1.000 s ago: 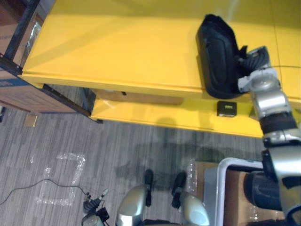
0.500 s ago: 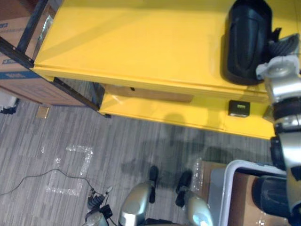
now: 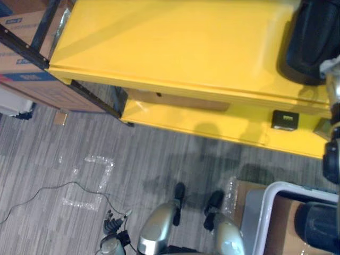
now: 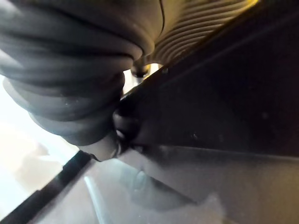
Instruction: Walk over and take plastic housings, then place them on the shelf
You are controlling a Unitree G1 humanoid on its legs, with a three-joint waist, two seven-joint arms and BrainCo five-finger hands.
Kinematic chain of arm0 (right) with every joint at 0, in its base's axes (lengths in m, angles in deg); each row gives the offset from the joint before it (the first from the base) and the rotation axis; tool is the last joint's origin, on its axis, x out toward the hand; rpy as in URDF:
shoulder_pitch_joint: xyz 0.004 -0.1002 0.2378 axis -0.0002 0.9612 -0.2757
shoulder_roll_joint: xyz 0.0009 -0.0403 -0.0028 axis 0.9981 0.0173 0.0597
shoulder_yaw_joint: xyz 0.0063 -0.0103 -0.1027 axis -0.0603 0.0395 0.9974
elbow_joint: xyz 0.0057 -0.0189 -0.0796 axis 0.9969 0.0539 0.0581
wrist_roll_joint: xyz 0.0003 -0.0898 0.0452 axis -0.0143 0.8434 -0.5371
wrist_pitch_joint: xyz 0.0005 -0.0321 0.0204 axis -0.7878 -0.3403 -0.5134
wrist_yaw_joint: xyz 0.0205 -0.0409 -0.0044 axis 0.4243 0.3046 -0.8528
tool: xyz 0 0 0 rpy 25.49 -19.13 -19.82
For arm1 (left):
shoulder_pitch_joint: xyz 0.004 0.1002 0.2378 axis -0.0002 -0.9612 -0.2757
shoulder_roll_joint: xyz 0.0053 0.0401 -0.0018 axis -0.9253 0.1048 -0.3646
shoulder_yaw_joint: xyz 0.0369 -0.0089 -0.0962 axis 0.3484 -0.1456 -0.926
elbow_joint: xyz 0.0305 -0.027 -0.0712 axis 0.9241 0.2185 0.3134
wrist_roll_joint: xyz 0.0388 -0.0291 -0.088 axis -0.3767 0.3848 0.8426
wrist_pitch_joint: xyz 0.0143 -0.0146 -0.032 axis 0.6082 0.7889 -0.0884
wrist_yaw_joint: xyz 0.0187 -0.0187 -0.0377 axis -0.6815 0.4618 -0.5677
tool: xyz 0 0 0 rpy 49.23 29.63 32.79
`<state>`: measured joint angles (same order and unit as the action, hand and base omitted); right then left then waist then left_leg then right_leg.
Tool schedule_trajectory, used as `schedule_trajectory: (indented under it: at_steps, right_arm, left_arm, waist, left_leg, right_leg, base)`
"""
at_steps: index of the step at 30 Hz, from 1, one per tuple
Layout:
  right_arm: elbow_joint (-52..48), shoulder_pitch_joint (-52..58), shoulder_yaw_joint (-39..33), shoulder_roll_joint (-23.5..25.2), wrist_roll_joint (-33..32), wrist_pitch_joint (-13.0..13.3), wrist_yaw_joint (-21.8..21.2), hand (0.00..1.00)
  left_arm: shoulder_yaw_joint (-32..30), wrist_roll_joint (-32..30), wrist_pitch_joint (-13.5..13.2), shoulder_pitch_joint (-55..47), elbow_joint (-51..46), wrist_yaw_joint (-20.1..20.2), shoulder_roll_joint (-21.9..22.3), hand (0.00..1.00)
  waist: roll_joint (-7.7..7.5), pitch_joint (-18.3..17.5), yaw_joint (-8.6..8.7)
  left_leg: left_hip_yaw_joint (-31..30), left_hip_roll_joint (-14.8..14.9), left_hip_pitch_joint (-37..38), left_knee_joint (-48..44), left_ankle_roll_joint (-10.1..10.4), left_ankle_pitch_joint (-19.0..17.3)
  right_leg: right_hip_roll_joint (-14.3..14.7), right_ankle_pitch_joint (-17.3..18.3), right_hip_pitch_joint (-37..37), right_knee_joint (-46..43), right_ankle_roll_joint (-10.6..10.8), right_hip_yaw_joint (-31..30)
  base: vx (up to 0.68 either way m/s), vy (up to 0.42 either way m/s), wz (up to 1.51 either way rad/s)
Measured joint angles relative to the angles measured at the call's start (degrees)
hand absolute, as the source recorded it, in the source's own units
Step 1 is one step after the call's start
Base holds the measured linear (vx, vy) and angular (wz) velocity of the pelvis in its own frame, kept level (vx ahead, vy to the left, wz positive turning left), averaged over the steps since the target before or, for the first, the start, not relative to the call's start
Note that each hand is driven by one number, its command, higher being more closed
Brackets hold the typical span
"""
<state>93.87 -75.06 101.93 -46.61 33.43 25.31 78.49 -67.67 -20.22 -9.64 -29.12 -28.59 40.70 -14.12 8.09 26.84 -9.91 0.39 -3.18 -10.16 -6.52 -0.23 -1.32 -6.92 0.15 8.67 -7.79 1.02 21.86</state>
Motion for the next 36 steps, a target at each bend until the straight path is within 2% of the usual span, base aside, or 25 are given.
schedule_trajectory:
  at_steps: [8,9,15,18,21,24,27,28,30,31,33,34,36]
  right_arm:
    - [0.9,-1.9,2.9,-3.2,2.2,0.6,-2.2,1.0]
    - [0.9,-2.3,3.7,-3.6,3.2,1.0,-3.7,0.0]
    - [2.5,-2.8,6.6,-4.1,5.7,0.6,-9.1,0.0]
    - [3.0,-2.8,7.9,-4.2,8.5,-0.1,-8.6,0.0]
    - [3.1,-2.9,8.7,-4.3,12.3,-0.1,-3.1,0.0]
    - [3.1,-3.7,8.7,-4.8,12.7,-0.2,5.2,0.0]
    - [3.1,-4.7,8.7,-5.7,12.6,0.1,11.6,0.0]
    - [3.1,-5.1,8.7,-5.7,12.6,0.4,12.5,0.0]
    - [2.7,-6.2,8.7,-5.7,12.1,3.6,16.4,0.0]
    - [2.3,-6.4,8.6,-5.7,11.7,4.4,17.3,0.0]
    - [-0.1,-6.7,7.4,-5.8,8.7,9.1,20.9,0.0]
    - [-1.0,-6.7,6.9,-5.8,7.6,10.5,21.4,0.0]
    - [-6.4,-4.7,2.3,-5.8,3.4,17.0,22.3,0.0]
  left_arm:
    - [0.1,0.0,0.0,0.0,-1.1,1.3,-1.8,0.0]
    - [0.1,0.0,0.0,-0.1,-1.0,1.4,-2.0,0.0]
    - [0.1,0.0,0.0,-0.1,-1.1,2.1,-2.0,0.0]
    - [0.1,0.0,-0.1,-0.1,-1.1,2.2,-2.0,0.0]
    - [0.1,0.0,-0.4,-0.1,-1.1,2.7,-2.0,0.0]
    - [0.1,0.0,-1.5,-0.1,-1.2,3.0,-2.0,0.0]
    - [0.1,0.0,-2.1,-0.1,-1.8,3.3,-2.5,0.0]
    - [0.1,0.0,-2.2,-0.1,-1.9,3.3,-2.6,0.0]
    - [0.1,-0.1,-2.4,-1.1,-3.1,3.7,-3.1,0.0]
    - [0.1,-0.1,-2.6,-1.3,-3.4,3.8,-3.1,0.0]
    - [0.1,-0.1,-2.9,-1.8,-3.7,4.0,-3.4,0.0]
    - [0.1,-0.1,-2.9,-2.0,-3.8,4.0,-3.4,0.0]
    - [0.0,-0.1,-3.8,-3.1,-4.1,4.1,-3.4,0.0]
  waist:
    - [0.3,0.1,-0.41]
    - [0.3,0.1,-0.41]
    - [0.29,0.1,-0.59]
    - [0.29,0.1,-0.74]
    - [0.29,0.1,-1.01]
    - [0.29,0.1,-1.38]
    - [0.29,0.1,-1.61]
    - [0.29,0.1,-1.65]
    - [0.29,0.1,-1.71]
    - [0.29,0.1,-1.71]
    - [0.27,0.2,-1.63]
    - [0.24,0.2,-1.55]
    - [-0.03,0.4,-1.1]
  left_leg:
    - [-0.2,0.0,-1.0,0.1,0.0,0.3]
    - [-0.2,0.0,-1.2,0.1,0.0,0.3]
    - [-0.2,0.1,-1.2,0.1,0.0,0.3]
    - [-0.1,0.1,-1.2,0.1,0.0,0.3]
    - [-0.2,0.1,-1.2,0.1,0.0,0.3]
    - [-0.5,0.1,-1.6,0.1,0.0,0.3]
    - [-1.2,0.1,-1.9,0.1,0.1,0.4]
    - [-1.2,0.1,-1.9,0.1,0.1,0.5]
    - [-1.3,0.1,-1.9,0.1,0.2,0.5]
    - [-1.3,0.1,-1.9,0.1,0.2,0.5]
    - [-1.3,0.1,-1.5,0.2,0.2,0.5]
    - [-1.3,0.1,-1.2,0.3,0.2,0.5]
    - [-1.2,0.1,1.0,0.9,0.1,0.5]
  right_leg:
    - [-0.1,0.1,1.2,-0.5,-0.1,0.2]
    - [-0.1,0.1,1.4,-0.6,-0.1,0.2]
    - [-0.1,0.1,1.4,-0.6,-0.1,0.2]
    - [-0.1,0.1,1.4,-0.6,-0.1,0.2]
    - [-0.1,0.1,1.4,-0.5,-0.1,0.2]
    - [0.0,0.1,1.4,-0.4,-0.1,0.6]
    - [0.0,0.1,1.4,-0.1,-0.1,1.4]
    - [0.0,0.1,1.4,-0.1,-0.1,1.4]
    - [0.0,0.1,1.3,0.0,-0.1,1.5]
    - [0.0,0.1,1.2,0.0,-0.1,1.5]
    - [0.0,0.1,0.9,0.3,-0.1,1.6]
    - [0.1,0.1,0.5,0.5,-0.1,1.6]
    - [0.2,0.0,-1.9,1.5,0.0,1.6]
  base:
    - [0.0,-0.001,0.01]
    - [0.0,0.0,0.0]
    - [0.0,0.0,0.0]
    - [0.0,0.0,0.0]
    - [0.0,0.0,0.0]
    - [0.01,0.002,0.06]
    - [0.02,-0.003,0.11]
    - [0.02,-0.005,0.05]
    - [0.0,0.0,0.0]
    - [0.0,0.0,0.0]
    - [0.0,0.0,0.0]
    - [0.0,0.0,0.0]
    - [0.0,0.0,0.0]
